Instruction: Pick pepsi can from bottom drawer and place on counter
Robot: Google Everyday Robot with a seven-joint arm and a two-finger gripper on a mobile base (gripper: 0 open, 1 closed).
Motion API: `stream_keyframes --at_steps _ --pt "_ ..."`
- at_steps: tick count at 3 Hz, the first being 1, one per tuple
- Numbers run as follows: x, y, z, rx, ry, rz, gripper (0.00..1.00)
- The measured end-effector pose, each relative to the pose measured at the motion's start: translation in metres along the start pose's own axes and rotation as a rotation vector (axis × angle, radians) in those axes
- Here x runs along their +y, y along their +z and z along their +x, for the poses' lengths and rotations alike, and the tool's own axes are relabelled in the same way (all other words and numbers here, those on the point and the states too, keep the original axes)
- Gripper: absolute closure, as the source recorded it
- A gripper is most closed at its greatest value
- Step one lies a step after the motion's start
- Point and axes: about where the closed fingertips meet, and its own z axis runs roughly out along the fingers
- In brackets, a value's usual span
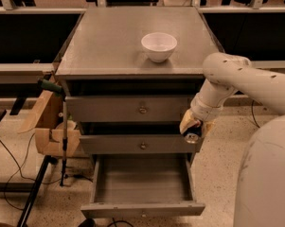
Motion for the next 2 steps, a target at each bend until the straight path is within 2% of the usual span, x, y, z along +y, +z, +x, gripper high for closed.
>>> stream_keyframes --at_steps 1,2 --pt "-0.021 -0.038 0.013 -0.030 0.036 0.024 1.00" --pt "-0.035 -0.105 0.021 -0.112 0.067 0.051 1.00"
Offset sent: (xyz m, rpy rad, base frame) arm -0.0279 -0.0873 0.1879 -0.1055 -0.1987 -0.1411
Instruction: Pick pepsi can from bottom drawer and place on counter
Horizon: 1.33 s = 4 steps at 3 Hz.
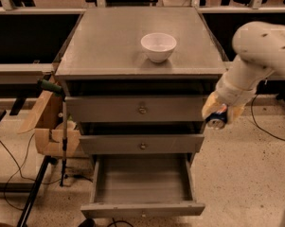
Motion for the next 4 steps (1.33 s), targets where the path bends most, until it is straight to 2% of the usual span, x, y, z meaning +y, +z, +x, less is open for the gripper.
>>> stream_keyframes --at_steps 1,2,3,4 --pt "0.000 -0.059 -0.001 -0.085 0.005 0.002 1.00" --pt "0.016 -0.111 -0.004 -0.166 -0.014 -0.012 1.00" --pt "0.041 -0.145 -0.012 -0.225 -0.036 -0.026 1.00" --pt "0.063 -0.162 -0.040 -0.249 -0.033 -0.052 1.00"
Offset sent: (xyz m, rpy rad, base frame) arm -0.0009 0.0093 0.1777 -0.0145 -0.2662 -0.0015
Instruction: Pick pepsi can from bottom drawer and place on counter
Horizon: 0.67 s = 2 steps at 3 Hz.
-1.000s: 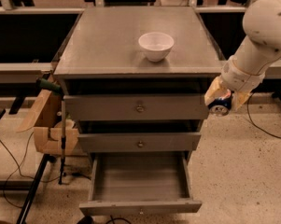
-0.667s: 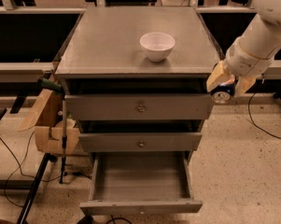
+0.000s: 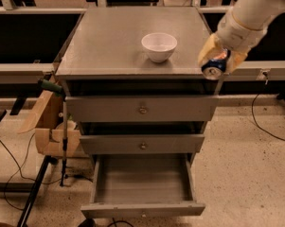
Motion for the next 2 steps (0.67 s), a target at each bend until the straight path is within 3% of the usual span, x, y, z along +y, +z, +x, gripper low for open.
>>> stream_keyframes --at_steps 2 --pt "0.009 0.024 -0.085 -0.064 0.112 -0.028 1.00"
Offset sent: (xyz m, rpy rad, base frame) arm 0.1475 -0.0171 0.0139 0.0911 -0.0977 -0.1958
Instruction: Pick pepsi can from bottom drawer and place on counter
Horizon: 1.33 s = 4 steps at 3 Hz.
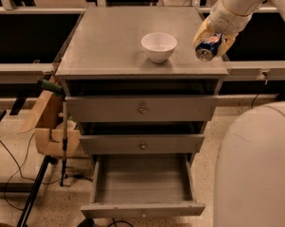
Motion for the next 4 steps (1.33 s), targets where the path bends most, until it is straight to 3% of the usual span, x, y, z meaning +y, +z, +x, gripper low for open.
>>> stream_keyframes --at_steps 2,3,4 --pt "-0.002 0.021 -0.035 -0.115 0.108 -0.122 1.00" --pt "0.004 0.046 -0.043 -0.139 0.135 -0.179 0.98" --pt "0.011 0.061 -0.045 -0.134 0.137 -0.172 0.75"
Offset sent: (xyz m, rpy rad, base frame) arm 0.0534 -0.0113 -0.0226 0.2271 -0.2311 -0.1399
